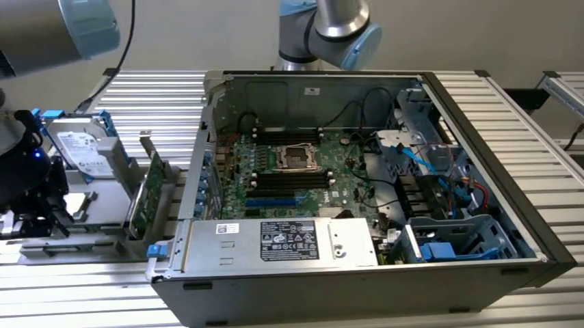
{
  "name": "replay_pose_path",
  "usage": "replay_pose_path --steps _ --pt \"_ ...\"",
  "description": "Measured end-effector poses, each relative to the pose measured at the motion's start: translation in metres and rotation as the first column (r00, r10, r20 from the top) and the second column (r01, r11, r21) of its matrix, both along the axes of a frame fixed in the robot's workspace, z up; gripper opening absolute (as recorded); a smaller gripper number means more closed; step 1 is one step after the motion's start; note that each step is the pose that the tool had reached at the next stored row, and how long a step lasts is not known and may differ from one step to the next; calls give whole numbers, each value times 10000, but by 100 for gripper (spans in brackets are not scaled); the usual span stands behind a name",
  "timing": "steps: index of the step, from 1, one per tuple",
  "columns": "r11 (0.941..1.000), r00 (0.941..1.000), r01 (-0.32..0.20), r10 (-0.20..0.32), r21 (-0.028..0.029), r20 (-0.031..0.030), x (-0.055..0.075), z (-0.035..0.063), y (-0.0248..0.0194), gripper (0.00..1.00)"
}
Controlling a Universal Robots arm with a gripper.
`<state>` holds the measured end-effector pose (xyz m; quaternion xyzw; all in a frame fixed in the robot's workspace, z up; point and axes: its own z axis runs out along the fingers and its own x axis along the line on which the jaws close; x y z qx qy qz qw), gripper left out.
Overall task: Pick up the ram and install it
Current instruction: 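Pick up the ram and move it above insertion slot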
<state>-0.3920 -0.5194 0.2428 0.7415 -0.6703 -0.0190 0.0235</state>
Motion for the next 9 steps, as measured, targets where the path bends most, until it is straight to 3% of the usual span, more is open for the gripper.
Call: replay_pose_path --steps 9 --pt "9997 9997 -248 248 0 1 0 -165 -21 30"
